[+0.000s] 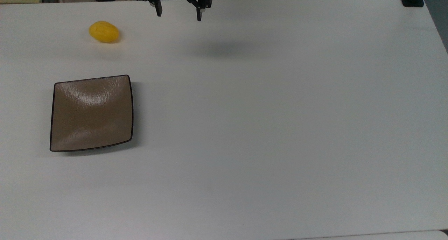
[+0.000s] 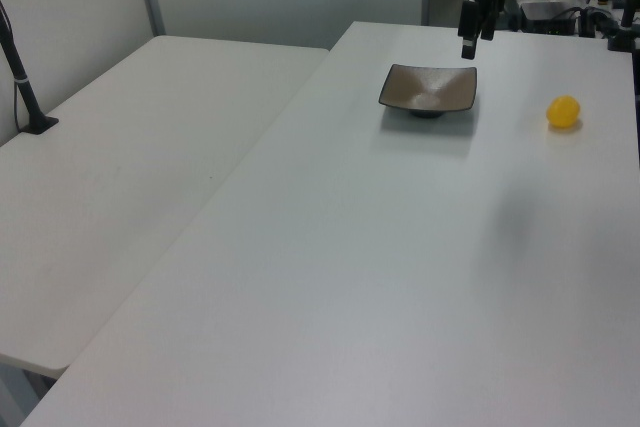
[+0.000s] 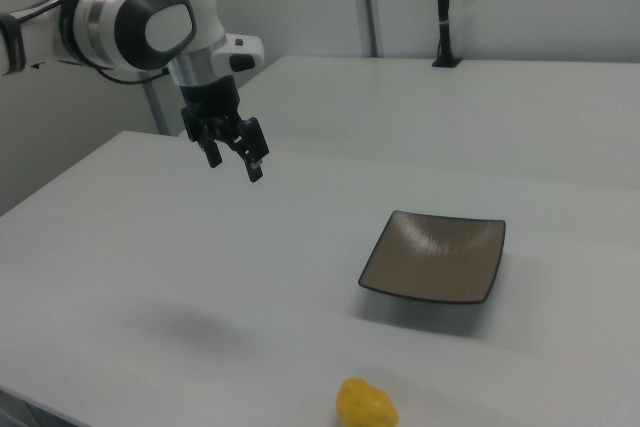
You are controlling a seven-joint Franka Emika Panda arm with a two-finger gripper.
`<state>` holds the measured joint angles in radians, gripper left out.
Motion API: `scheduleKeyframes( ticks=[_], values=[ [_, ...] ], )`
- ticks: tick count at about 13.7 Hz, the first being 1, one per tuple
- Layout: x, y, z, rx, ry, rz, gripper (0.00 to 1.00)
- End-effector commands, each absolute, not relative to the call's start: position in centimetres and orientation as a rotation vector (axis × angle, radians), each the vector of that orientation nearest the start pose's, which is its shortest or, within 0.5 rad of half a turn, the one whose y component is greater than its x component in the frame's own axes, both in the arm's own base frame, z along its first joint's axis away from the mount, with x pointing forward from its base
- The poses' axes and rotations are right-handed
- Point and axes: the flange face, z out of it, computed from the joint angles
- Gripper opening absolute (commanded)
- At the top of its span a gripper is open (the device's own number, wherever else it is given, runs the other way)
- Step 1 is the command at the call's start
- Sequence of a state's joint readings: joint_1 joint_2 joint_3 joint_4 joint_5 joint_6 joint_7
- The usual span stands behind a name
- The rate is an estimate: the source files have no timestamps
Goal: Put potatoes on a ceramic plate
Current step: 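Move the open gripper over the yellow potato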
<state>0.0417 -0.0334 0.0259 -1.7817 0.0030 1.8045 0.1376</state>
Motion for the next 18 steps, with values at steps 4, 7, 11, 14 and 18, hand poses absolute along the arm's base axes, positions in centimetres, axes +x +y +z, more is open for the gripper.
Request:
scheduleKeyframes(
  ticks=[4,7,11,14,18],
  values=[
    [55.1,3.1,56.7,-3.123,0.095,-0.08,1.0],
    [55.0,3.2,56.8,-3.123,0.088,-0.082,1.0],
    [52.9,2.3,56.3,-3.126,-0.228,-0.056,1.0],
    [51.5,-1.3,54.4,-3.114,-0.38,0.013,1.0],
    [49.3,-5.7,52.6,-3.003,-0.879,0.073,1.0]
  ],
)
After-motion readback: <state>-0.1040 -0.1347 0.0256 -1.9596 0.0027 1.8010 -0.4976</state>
